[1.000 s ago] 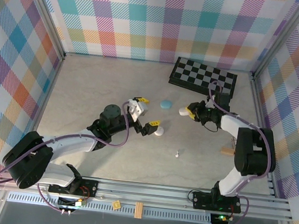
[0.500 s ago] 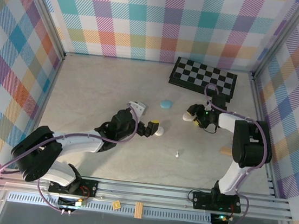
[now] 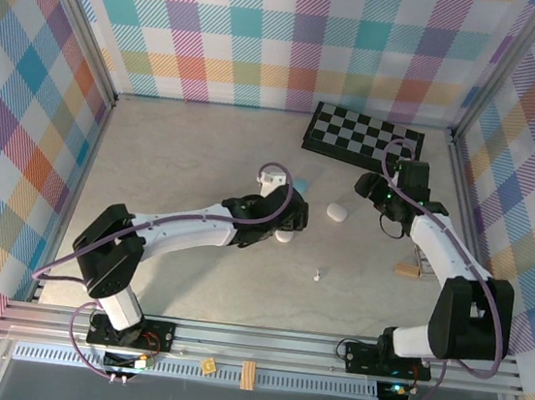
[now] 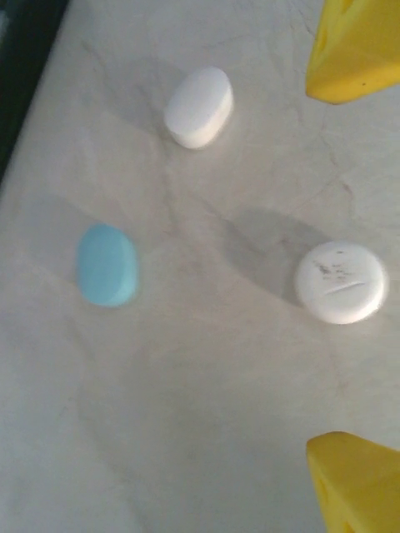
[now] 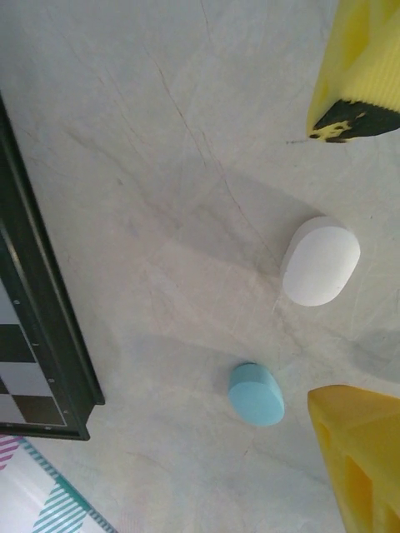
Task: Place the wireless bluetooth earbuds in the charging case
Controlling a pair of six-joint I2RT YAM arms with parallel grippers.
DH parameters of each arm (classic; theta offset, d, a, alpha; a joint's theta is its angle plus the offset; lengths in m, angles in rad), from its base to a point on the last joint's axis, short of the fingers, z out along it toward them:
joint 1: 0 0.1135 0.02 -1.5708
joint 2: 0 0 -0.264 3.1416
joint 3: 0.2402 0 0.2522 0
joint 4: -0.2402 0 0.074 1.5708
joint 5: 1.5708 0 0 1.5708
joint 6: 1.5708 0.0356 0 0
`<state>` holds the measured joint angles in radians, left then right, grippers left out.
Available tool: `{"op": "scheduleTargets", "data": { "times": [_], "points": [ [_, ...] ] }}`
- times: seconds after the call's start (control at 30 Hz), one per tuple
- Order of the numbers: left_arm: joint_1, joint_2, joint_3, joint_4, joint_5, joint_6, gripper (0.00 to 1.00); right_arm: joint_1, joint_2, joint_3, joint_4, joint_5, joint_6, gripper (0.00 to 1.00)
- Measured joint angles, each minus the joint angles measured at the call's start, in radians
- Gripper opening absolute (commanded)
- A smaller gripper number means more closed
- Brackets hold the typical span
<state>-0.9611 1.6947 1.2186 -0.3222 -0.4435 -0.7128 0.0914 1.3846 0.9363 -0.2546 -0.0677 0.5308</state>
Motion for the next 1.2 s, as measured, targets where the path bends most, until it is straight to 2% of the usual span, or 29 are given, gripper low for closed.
{"op": "scheduleTargets", "data": {
  "times": [0.13, 0.27, 0.37, 0.47, 0.57, 0.97, 1.2],
  "points": [
    [-0.035, 0.094, 0.129, -0.184, -0.024, -0.150, 0.92, 0.000, -0.042, -0.009, -0.033, 0.034, -0.027, 0.77],
    [-0.040, 0.195, 0.256, -0.336, -0.040, -0.242, 0.93, 0.000, -0.048, -0.011, -0.060, 0.050, -0.046, 0.77],
    [-0.040, 0.255, 0.308, -0.390, -0.045, -0.280, 0.92, 0.000, -0.049, -0.018, -0.066, 0.050, -0.050, 0.77],
    [-0.039, 0.295, 0.328, -0.410, -0.036, -0.304, 0.88, 0.000, -0.052, -0.024, -0.077, 0.050, -0.053, 0.77],
    [-0.037, 0.324, 0.338, -0.409, -0.016, -0.324, 0.81, 0.000, -0.055, -0.024, -0.085, 0.049, -0.061, 0.77],
    [0.002, 0.415, 0.358, -0.396, 0.050, -0.343, 0.76, 0.000, -0.072, -0.027, -0.092, 0.048, -0.080, 0.77],
    [0.008, 0.444, 0.378, -0.378, 0.086, -0.343, 0.72, 0.000, -0.072, -0.027, -0.092, -0.005, -0.083, 0.77]
  ]
}}
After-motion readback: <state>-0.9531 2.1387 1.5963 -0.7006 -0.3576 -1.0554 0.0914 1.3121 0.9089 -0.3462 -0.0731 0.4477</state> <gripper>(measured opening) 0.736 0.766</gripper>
